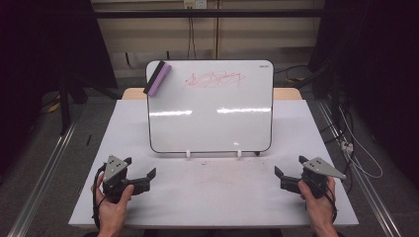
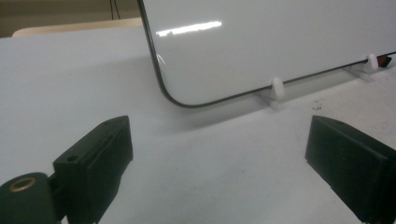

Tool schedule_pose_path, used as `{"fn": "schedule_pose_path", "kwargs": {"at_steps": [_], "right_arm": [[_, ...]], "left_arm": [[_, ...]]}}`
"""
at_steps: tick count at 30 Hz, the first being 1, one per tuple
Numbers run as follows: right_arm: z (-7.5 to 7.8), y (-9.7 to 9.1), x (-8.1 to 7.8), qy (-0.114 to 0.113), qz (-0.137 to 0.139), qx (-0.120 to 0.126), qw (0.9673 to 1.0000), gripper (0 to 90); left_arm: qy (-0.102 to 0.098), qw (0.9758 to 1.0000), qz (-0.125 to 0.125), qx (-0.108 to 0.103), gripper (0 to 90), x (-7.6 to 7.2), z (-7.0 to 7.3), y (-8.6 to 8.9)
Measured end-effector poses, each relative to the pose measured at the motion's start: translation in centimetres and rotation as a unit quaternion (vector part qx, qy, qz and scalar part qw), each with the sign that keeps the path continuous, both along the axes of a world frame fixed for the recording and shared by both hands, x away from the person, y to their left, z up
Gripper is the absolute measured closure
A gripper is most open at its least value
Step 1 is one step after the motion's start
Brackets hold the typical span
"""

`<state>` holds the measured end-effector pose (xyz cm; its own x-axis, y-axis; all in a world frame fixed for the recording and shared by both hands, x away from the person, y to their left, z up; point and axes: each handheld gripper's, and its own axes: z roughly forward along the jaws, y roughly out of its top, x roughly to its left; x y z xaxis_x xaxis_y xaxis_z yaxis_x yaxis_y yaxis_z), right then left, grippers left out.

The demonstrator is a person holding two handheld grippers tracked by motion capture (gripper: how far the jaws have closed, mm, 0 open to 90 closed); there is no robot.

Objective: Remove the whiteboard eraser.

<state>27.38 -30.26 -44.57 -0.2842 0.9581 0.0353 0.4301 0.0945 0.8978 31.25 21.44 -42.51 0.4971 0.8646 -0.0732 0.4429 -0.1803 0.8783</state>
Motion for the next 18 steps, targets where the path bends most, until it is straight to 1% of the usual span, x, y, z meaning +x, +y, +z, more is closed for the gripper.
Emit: {"fn": "schedule_pose_path", "kwargs": {"at_steps": [1, 2, 6, 7, 9, 10, 11, 13, 14, 16, 18], "right_arm": [[0.0, 0.0, 0.0, 0.002, 0.001, 0.002, 1.0, 5.3], [0.0, 0.0, 0.1, 0.003, 0.001, 0.002, 1.0, 5.3], [0.0, 0.1, 0.2, 0.002, 0.007, 0.002, 1.0, 5.5], [0.0, 0.2, 0.2, 0.002, 0.008, 0.001, 1.0, 5.5], [-0.1, 0.2, 0.2, 0.004, 0.011, 0.002, 0.9999, 5.5], [-0.1, 0.2, 0.3, 0.005, 0.012, 0.002, 0.9999, 5.6], [-0.1, 0.2, 0.3, 0.005, 0.013, 0.002, 0.9999, 5.7], [-0.1, 0.2, 0.3, 0.006, 0.013, 0.002, 0.9999, 5.8], [-0.1, 0.2, 0.3, 0.006, 0.014, 0.002, 0.9999, 5.8], [-0.1, 0.3, 0.4, 0.006, 0.014, 0.002, 0.9999, 5.7], [-0.1, 0.3, 0.4, 0.008, 0.014, 0.001, 0.9999, 5.7]], "left_arm": [[0.004, 1.0, 0.0, 0.0, 7.4, 0.0, 0.0, -0.1], [0.004, 1.0, -0.003, -0.003, 7.4, 0.1, -0.1, -0.2], [0.005, 0.9999, -0.011, 0.001, 7.7, 0.2, -0.1, -0.3], [0.005, 0.9999, -0.01, -0.001, 7.7, 0.2, -0.1, -0.3], [0.017, 0.9996, -0.014, -0.016, 7.7, 0.4, -0.1, -0.2], [0.012, 0.9997, -0.011, -0.016, 7.7, 0.5, -0.1, -0.2], [0.009, 0.9998, -0.013, -0.009, 7.7, 0.6, -0.1, -0.2], [0.007, 0.9998, -0.015, -0.008, 7.7, 0.8, 0.0, -0.1], [0.009, 0.9998, -0.017, -0.008, 7.7, 1.0, 0.2, -0.1], [0.008, 0.9998, -0.017, -0.006, 7.7, 1.2, 0.5, -0.2], [0.015, 0.9998, -0.012, 0.003, 8.0, 1.5, 1.1, -0.3]]}}
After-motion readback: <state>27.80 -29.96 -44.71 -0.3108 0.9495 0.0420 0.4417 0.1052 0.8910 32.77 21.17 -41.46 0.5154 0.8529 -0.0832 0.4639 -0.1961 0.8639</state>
